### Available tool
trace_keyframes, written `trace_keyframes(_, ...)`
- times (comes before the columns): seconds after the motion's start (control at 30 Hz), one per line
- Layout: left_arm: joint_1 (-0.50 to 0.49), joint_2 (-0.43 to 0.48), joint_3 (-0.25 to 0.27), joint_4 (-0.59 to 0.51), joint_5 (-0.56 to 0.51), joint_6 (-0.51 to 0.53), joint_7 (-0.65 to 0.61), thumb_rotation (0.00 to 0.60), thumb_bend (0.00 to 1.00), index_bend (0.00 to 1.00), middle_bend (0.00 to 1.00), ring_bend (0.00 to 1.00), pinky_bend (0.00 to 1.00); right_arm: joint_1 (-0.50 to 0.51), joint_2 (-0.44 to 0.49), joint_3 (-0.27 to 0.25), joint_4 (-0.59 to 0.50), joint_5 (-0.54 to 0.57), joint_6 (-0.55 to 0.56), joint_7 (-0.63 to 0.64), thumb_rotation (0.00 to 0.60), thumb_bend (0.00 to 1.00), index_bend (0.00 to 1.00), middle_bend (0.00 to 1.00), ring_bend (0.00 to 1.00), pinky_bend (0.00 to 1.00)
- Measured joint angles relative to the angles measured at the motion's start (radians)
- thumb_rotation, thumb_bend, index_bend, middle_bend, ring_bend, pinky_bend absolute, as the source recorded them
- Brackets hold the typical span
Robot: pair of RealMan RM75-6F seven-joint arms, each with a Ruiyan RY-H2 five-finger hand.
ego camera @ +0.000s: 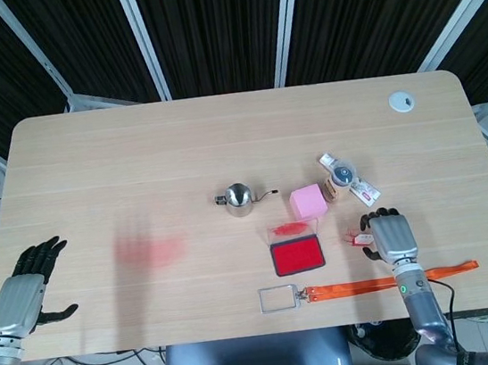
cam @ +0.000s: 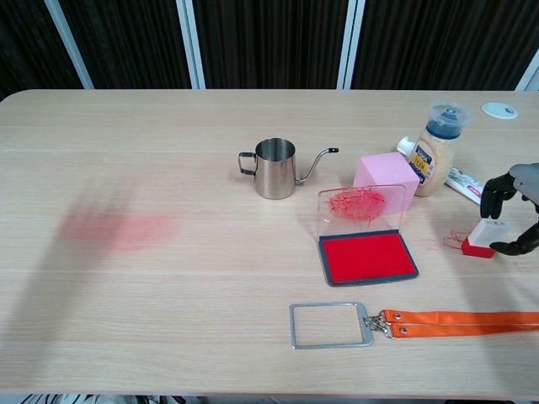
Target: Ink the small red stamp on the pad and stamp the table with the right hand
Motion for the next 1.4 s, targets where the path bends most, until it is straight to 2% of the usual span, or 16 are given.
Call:
trace_keyframes(0.8,-0.003,0.003,0.000,-0.003,-0.008,-0.008,-0.006,0.600,0.01,0.00,0.00,0.00,0.00,0.037,-0.042,-0.002,0.047,0.042,-0.016,-0.008,0.600,0.40,0.53,0.46,0.29,0.29)
trace_keyframes(1.4,-0.003,0.005,0.001,-0.006,-0.009,-0.010,-0.006,0.600,0.01,0.00,0.00,0.00,0.00,0.043,-0.043,-0.009,0.049,0.066,-0.015,-0.018,0.600,0.41,0.54,0.47,0.29,0.29)
